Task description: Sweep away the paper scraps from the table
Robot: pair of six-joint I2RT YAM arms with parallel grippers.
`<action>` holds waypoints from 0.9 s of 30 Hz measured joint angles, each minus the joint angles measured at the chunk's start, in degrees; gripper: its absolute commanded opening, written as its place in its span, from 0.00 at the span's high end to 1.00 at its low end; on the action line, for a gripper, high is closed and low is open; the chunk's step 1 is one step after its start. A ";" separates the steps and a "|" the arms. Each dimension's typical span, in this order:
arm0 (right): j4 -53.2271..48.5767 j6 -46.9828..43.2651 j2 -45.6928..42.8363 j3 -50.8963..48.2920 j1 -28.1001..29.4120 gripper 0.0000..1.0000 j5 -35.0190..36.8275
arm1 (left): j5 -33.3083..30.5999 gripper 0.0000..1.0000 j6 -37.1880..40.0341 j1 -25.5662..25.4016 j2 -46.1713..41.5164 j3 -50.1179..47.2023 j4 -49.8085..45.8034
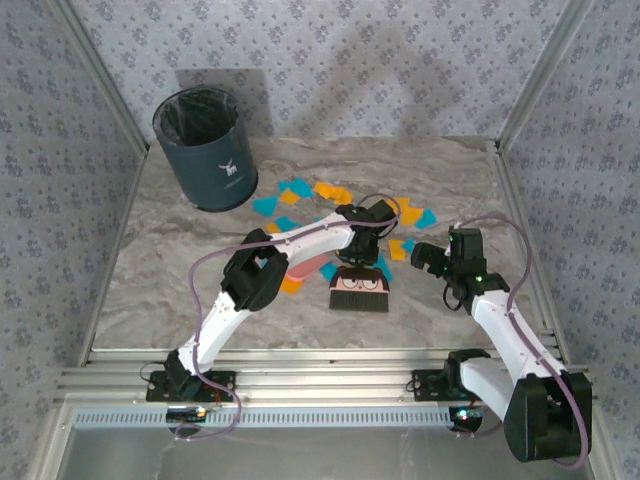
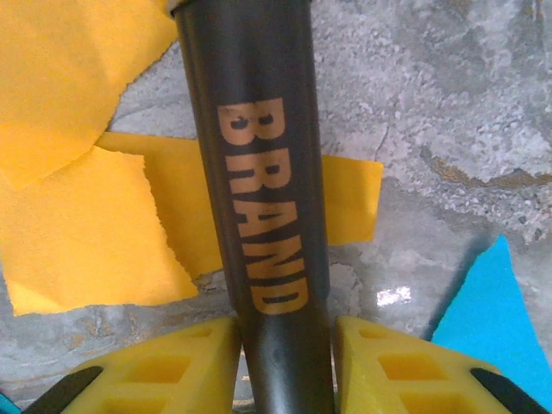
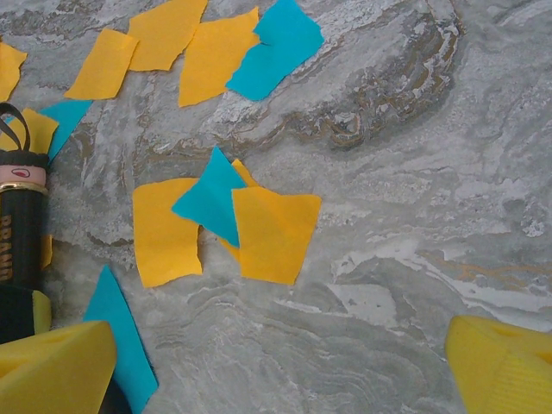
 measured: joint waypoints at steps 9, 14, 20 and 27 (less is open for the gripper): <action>-0.02 0.00 0.00 0.00 -0.02 0.00 0.00 | -1.18 0.75 0.09 -0.28 0.00 0.17 -0.52; -0.02 0.00 0.00 0.00 -0.02 0.00 -0.02 | -1.62 0.76 0.90 -0.46 -0.02 0.15 -0.46; -0.02 0.02 0.00 0.00 -0.07 0.00 -0.09 | -2.14 0.79 3.06 -0.52 -2.10 -2.75 1.77; -0.39 0.04 -0.09 0.00 -0.17 0.00 -1.79 | -3.78 0.80 8.55 -0.72 -7.93 -7.08 4.76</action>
